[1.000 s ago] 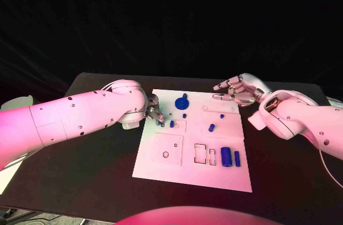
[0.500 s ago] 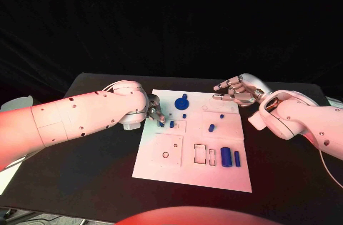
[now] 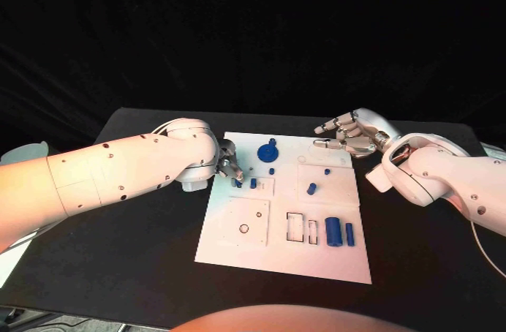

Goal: Assemble the parts on the task board

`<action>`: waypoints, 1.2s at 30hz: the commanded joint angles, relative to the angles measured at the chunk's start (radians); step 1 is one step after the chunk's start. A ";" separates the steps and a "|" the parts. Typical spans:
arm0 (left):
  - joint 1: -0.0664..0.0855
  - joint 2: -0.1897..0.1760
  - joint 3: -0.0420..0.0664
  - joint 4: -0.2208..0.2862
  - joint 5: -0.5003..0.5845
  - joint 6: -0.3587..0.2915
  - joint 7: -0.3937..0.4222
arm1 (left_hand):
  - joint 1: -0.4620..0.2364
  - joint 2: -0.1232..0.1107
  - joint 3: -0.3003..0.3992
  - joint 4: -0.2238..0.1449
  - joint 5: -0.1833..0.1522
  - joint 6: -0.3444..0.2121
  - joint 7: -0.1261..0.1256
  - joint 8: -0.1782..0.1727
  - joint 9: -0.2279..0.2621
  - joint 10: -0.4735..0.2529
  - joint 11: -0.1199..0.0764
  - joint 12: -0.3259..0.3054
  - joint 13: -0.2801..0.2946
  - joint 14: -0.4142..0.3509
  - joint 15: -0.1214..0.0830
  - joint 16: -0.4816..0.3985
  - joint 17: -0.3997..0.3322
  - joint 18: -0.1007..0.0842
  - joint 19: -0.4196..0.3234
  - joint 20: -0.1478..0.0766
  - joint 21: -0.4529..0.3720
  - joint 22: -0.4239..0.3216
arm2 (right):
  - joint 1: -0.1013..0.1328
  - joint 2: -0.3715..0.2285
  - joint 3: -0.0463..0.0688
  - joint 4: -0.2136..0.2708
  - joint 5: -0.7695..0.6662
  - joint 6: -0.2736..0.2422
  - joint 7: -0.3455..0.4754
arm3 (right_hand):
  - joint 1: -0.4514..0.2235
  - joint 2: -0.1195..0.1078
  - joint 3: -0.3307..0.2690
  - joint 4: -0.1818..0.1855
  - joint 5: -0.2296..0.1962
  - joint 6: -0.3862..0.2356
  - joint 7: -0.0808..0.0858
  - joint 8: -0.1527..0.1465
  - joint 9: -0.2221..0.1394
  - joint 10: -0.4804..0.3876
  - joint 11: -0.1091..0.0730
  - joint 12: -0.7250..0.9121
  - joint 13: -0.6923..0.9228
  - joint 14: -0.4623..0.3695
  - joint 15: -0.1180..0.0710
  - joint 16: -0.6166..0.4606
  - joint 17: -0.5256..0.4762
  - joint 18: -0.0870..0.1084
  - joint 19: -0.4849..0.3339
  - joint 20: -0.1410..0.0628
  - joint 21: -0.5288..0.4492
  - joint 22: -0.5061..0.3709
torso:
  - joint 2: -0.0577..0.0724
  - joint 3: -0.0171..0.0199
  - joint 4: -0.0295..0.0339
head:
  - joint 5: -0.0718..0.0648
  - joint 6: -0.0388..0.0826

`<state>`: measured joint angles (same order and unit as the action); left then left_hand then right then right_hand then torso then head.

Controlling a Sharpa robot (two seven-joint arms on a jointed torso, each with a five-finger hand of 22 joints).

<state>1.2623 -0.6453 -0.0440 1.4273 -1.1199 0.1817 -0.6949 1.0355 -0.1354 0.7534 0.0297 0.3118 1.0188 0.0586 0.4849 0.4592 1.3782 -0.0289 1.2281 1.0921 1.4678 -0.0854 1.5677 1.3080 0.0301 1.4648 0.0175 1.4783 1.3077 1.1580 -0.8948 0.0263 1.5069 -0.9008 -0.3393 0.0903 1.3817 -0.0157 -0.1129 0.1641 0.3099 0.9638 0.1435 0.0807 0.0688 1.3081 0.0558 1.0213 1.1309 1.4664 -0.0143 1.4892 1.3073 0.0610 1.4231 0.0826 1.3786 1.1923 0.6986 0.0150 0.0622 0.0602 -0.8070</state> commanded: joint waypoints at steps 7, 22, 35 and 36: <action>-0.006 0.015 -0.005 -0.020 0.003 0.074 -0.047 | 0.005 0.024 0.051 -0.069 0.006 0.030 -0.017 0.008 -0.002 0.020 -0.004 0.024 0.030 0.103 -0.002 0.003 0.263 -0.014 0.096 -0.004 0.007 0.242 | -0.001 0.002 0.000 0.001 -0.008 0.013 0.010 | -0.012 0.000 -0.006 0.000 0.004 0.006 0.000 -0.004 0.000 -0.007 -0.002 0.004 -0.001 0.080 -0.008 -0.003 0.160 0.015 -0.005 -0.003 -0.006 0.000 | 0.000 -0.0002 0.0000 | 0.000 -0.004; -0.006 0.020 -0.005 -0.028 0.000 0.139 -0.051 | 0.004 0.027 0.036 -0.072 0.006 0.043 -0.024 0.018 0.000 0.013 -0.009 0.008 0.011 0.103 -0.005 0.003 0.263 -0.014 0.096 -0.005 0.010 0.242 | -0.001 0.001 0.000 0.002 -0.008 0.012 0.011 | -0.012 0.000 -0.006 0.000 0.004 0.006 0.000 -0.004 0.000 -0.007 -0.002 0.004 -0.001 0.080 -0.008 -0.003 0.160 0.015 -0.005 -0.003 -0.006 0.000 | -0.001 -0.0004 0.0008 | 0.000 -0.007; -0.006 0.018 -0.005 -0.031 -0.016 0.138 -0.052 | 0.005 0.034 0.034 -0.073 0.009 0.048 -0.027 0.024 0.002 0.013 -0.012 0.004 0.008 0.103 -0.008 0.003 0.263 -0.015 0.096 -0.006 0.013 0.243 | -0.001 0.001 0.000 0.001 -0.008 0.013 0.012 | -0.012 0.000 -0.006 0.000 0.004 0.006 0.000 -0.004 0.000 -0.007 -0.002 0.004 -0.001 0.080 -0.008 -0.003 0.160 0.015 -0.005 -0.003 -0.006 0.000 | 0.000 -0.0003 0.0009 | 0.002 -0.007; -0.006 0.018 -0.005 -0.031 -0.017 0.138 -0.052 | 0.005 0.034 0.034 -0.073 0.009 0.048 -0.027 0.024 0.002 0.013 -0.012 0.004 0.008 0.103 -0.008 0.003 0.263 -0.015 0.096 -0.006 0.014 0.243 | -0.001 0.001 0.000 0.001 -0.008 0.013 0.012 | -0.012 0.000 -0.006 0.000 0.004 0.006 0.000 -0.004 0.000 -0.007 -0.002 0.004 -0.001 0.080 -0.008 -0.003 0.160 0.015 -0.005 -0.003 -0.006 0.000 | 0.000 -0.0003 0.0009 | 0.002 -0.007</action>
<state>1.2665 -0.6262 -0.0405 1.3992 -1.1289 0.2670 -0.6874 1.0276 -0.1274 0.7355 0.0118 0.3154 1.0277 0.0602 0.5053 0.4595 1.3904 -0.0304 1.2347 1.1004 1.4656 -0.0874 1.5677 1.3076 0.0306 1.4648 0.0175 1.4871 1.3075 1.1578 -0.8943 0.0263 1.5067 -0.9008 -0.3389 0.0927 1.3818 -0.0157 -0.1129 0.1641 0.3098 0.9638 0.1435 0.0807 0.0688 1.3081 0.0558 1.0213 1.1311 1.4664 -0.0143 1.4892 1.3078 0.0610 1.4231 0.0826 1.3786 1.1923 0.6981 0.0141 0.0628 0.0617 -0.8144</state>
